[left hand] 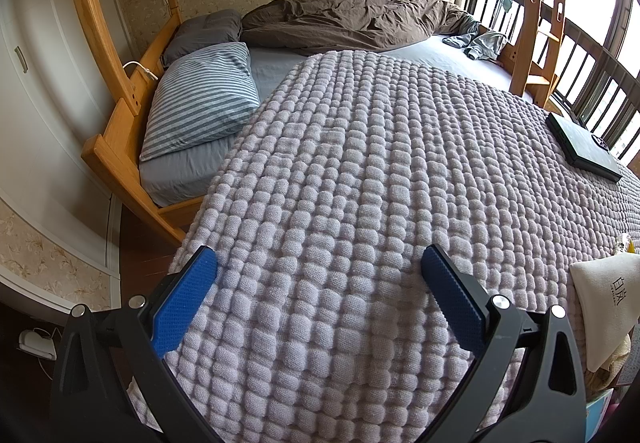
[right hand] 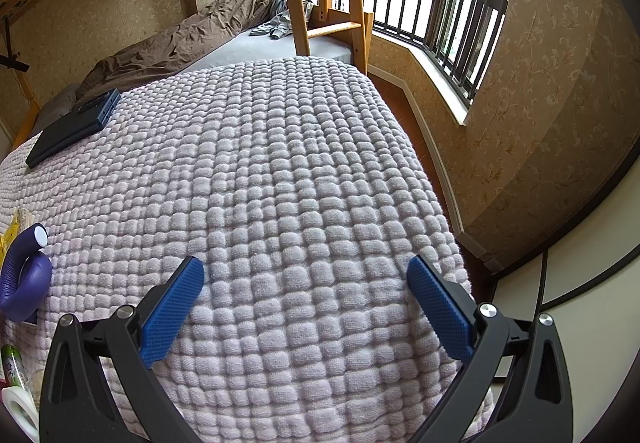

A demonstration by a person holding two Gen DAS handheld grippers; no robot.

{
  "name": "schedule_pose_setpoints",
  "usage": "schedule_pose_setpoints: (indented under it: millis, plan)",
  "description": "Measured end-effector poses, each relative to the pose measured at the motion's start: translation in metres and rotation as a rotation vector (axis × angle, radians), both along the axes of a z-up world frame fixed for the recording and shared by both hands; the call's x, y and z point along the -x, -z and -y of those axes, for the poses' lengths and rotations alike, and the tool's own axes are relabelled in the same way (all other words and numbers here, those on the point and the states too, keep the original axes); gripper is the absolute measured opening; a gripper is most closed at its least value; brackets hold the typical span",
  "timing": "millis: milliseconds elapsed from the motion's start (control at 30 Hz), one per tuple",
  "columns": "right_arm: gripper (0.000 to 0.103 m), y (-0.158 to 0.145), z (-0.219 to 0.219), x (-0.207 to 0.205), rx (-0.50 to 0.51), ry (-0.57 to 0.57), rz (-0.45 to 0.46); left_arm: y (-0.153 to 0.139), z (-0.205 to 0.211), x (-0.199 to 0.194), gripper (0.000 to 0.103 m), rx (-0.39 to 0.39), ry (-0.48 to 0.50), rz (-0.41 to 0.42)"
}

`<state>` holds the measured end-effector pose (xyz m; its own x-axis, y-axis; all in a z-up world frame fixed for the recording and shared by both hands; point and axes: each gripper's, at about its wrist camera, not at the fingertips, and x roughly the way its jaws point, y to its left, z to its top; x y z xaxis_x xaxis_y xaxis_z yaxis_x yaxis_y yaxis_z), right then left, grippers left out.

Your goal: Collect trash

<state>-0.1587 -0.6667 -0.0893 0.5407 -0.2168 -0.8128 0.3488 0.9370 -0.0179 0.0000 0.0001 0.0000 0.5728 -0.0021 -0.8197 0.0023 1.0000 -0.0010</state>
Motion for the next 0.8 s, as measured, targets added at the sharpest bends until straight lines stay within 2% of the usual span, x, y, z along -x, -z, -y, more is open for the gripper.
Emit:
schedule_pose_setpoints:
  millis: [567, 667, 733, 800]
  plan:
    - [0.099, -0.004, -0.001, 0.001, 0.001, 0.011, -0.002, 0.000, -0.001, -0.001, 0.102, -0.001, -0.003, 0.000]
    - [0.099, -0.022, -0.011, 0.011, -0.001, -0.001, 0.044, -0.004, 0.000, 0.001, 0.102, -0.023, 0.007, 0.020]
    - [0.099, -0.039, -0.028, 0.028, 0.008, -0.041, 0.091, -0.022, 0.004, 0.016, 0.102, -0.037, 0.025, 0.069]
    - [0.099, -0.056, -0.049, 0.046, 0.025, -0.118, 0.140, -0.037, 0.008, 0.032, 0.102, 0.018, 0.079, 0.097]
